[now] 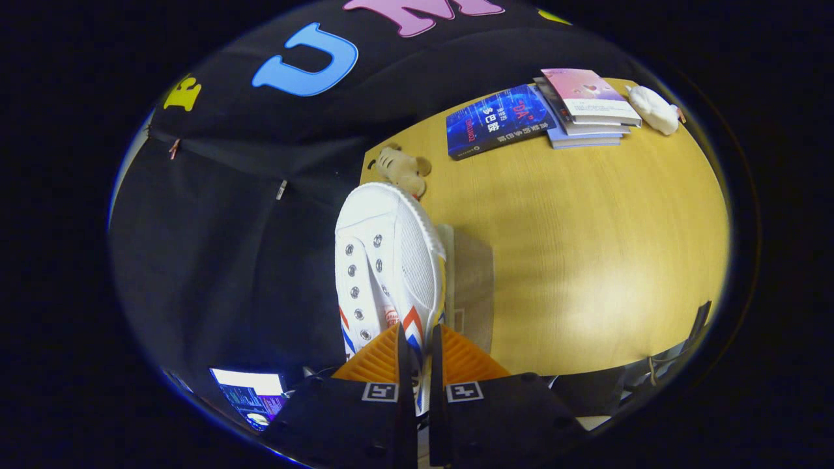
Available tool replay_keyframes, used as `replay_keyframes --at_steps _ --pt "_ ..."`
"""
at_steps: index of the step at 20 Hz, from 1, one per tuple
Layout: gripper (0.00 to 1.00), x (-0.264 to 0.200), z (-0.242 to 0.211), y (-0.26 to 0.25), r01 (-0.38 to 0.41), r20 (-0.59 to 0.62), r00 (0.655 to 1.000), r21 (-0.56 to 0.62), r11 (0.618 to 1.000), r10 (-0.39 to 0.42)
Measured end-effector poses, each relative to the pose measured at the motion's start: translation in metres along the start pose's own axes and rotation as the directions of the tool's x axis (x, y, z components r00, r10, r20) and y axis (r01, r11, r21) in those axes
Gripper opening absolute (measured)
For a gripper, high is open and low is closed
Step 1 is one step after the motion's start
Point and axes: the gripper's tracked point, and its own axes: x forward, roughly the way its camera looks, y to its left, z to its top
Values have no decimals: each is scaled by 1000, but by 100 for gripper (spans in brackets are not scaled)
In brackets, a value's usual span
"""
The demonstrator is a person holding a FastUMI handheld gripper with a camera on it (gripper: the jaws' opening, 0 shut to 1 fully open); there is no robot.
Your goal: Open the storage box then place both shoes into the box .Put the left shoe in first, then the right shoe, with the right side of both shoes facing outward in a uniform manner.
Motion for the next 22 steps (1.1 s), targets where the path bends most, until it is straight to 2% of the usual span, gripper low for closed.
replay_keyframes --at_steps 8,12,13,14,16,19,22 --pt "12 74 -42 21 105 -104 989 -35 994 -108" --pt "14 78 -35 -12 246 -98 963 -67 967 -252" --pt "18 77 -33 -13 249 -94 963 -63 966 -254" --pt "37 77 -29 -7 221 -77 971 -51 974 -225" --pt "61 70 -19 3 178 -48 983 -44 983 -180" --pt "92 64 -17 1 162 -41 986 -50 985 -164" --pt "95 57 -14 4 115 -22 993 -50 992 -116"
